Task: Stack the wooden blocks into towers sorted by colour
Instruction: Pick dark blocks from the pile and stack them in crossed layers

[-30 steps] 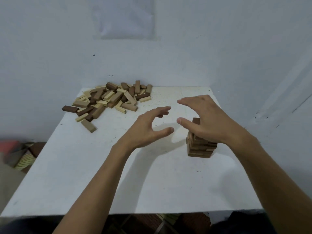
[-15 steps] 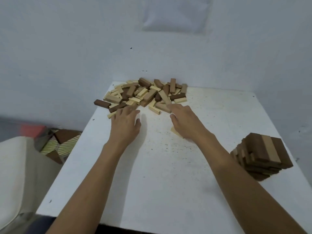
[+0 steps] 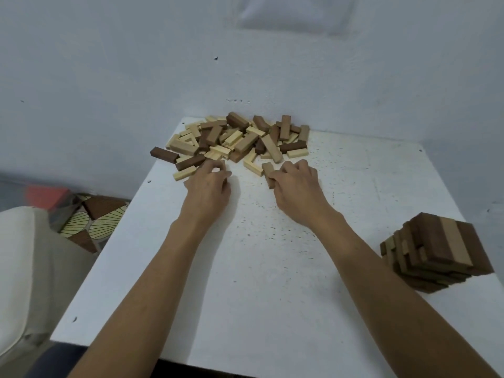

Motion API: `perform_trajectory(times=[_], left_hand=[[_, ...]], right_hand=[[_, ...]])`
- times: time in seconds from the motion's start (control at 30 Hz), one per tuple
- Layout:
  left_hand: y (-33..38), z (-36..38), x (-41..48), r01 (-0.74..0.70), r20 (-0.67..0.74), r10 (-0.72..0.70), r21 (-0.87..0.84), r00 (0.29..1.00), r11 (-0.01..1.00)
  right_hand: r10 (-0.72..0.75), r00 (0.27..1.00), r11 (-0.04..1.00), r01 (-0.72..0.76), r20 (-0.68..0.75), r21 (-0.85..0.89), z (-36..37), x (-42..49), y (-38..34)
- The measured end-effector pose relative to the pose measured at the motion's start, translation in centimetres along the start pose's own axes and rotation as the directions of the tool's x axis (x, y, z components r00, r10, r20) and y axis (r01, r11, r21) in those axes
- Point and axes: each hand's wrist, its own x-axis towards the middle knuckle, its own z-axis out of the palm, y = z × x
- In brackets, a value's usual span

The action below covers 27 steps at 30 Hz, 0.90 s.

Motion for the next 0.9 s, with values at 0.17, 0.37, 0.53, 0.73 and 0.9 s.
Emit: perform_trajectory(times=[0.17, 0.37, 0.53, 0.73, 0.9], left_hand=[[1.8, -0.7, -2.2, 0.009, 0.01, -0.007, -0.181, 1.0, 0.983], [2.9, -1.3, -5.8, -0.015, 0.045, 0.028, -0.263, 0.999, 0.965], [3.4, -1.3, -8.2, -0.01, 0.099, 0.039, -0.281, 0.994, 0.96], [3.8, -2.4, -9.4, -0.099, 0.125, 0.141, -0.294, 0.982, 0.951], [2.6, -3.0, -7.8, -0.083, 0.08, 0.102, -0.214, 0.992, 0.973]], right_hand=[[-0.025, 1.0, 1.0, 0.025, 0.011, -0.015, 0.2, -1.6, -1.0], [-0.076, 0.997, 0.989, 0.076, -0.01, 0.123, 0.7, -5.2, -2.0], [-0.1, 0.993, 0.982, 0.108, -0.058, 0.156, 1.0, -7.8, -2.2], [-0.104, 0.991, 0.975, 0.117, -0.08, 0.188, 1.1, -10.2, -1.9], [-0.086, 0.989, 0.983, 0.104, -0.121, 0.149, 1.5, -9.5, -1.9]])
